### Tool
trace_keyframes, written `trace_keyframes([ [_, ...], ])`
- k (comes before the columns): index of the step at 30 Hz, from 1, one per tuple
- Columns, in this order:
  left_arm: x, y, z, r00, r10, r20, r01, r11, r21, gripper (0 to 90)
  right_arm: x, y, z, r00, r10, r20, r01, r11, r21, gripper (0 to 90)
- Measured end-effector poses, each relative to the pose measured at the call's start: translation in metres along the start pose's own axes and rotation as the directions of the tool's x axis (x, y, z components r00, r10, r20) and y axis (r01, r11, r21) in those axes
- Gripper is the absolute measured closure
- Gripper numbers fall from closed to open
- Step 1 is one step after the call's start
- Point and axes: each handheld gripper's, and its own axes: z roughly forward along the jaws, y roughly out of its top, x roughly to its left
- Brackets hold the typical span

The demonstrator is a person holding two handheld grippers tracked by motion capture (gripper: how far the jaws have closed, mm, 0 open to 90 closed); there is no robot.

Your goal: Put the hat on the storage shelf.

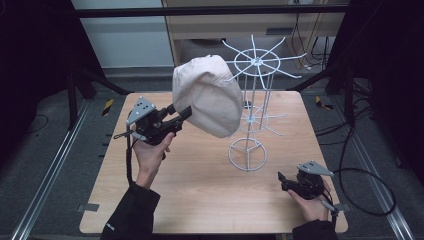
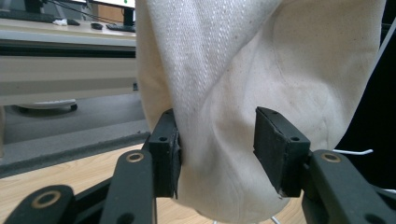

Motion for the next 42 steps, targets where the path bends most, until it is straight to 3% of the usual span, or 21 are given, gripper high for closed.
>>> trace_keyframes([
  [17, 0.017, -0.017, -0.048, 0.9976, 0.037, -0.059, -0.035, 0.9991, 0.022, 48.6, 0.000, 0.000, 0.000, 1.0000, -0.002, 0.006, 0.002, 1.000, -0.003, 20.7],
  [28, 0.028, -0.044, -0.081, 0.9935, 0.060, -0.097, -0.051, 0.9947, 0.089, 46.4, 0.000, -0.001, 0.000, 1.0000, -0.002, 0.008, 0.002, 1.000, -0.001, 20.6],
  [34, 0.036, -0.070, -0.093, 0.9896, 0.065, -0.129, -0.044, 0.9864, 0.158, 44.4, 0.000, -0.001, -0.001, 0.9999, 0.008, 0.007, -0.008, 1.000, -0.001, 20.3],
  [42, 0.053, -0.115, -0.107, 0.9847, 0.031, -0.171, 0.015, 0.9647, 0.263, 41.3, 0.000, -0.002, -0.001, 0.9999, 0.008, 0.008, -0.008, 1.000, 0.000, 20.1],
])
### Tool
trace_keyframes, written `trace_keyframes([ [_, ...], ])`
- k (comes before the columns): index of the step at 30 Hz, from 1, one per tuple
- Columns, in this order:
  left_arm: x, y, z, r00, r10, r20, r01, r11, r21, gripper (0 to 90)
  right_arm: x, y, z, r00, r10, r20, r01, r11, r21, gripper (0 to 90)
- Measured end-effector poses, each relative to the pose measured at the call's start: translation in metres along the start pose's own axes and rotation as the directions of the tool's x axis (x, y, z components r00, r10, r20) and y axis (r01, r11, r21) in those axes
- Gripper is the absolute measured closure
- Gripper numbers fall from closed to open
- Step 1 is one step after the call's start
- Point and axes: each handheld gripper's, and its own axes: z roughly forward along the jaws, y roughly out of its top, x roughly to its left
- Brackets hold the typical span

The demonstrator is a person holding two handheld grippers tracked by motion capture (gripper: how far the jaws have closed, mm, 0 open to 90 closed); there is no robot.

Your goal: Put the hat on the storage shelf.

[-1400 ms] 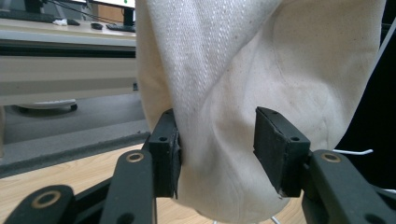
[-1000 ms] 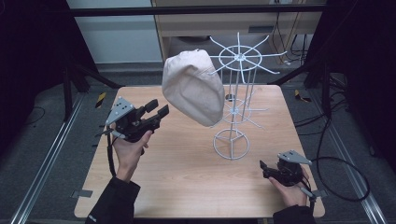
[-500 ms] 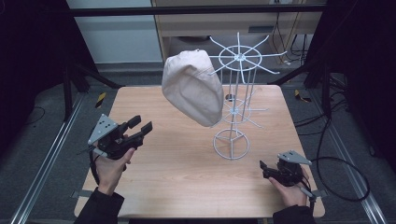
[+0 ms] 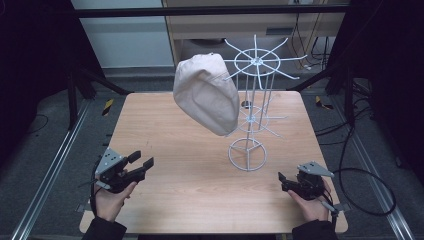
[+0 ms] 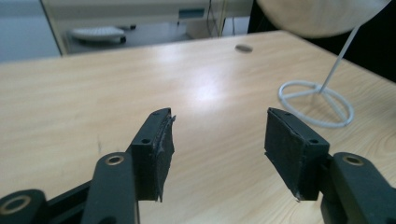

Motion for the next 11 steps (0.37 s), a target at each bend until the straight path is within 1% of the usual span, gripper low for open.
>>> trace_keyframes([
  [2, 0.006, -0.010, 0.000, 0.9997, -0.017, -0.015, 0.018, 0.9997, 0.019, 40.4, 0.000, 0.000, 0.000, 1.0000, -0.002, 0.002, 0.002, 1.000, 0.001, 20.0],
  [5, 0.015, -0.022, 0.002, 0.9982, -0.036, -0.048, 0.039, 0.9972, 0.063, 37.3, 0.001, -0.001, 0.000, 1.0000, -0.003, 0.001, 0.003, 1.000, 0.002, 19.9],
  [8, 0.023, -0.032, 0.002, 0.9951, -0.053, -0.083, 0.060, 0.9938, 0.094, 33.7, 0.001, -0.001, 0.000, 1.0000, -0.004, 0.001, 0.004, 1.000, 0.000, 19.7],
  [11, 0.031, -0.041, 0.002, 0.9901, -0.068, -0.123, 0.083, 0.9892, 0.121, 32.0, 0.001, 0.000, 0.001, 1.0000, -0.002, 0.000, 0.002, 1.000, 0.001, 19.4],
])
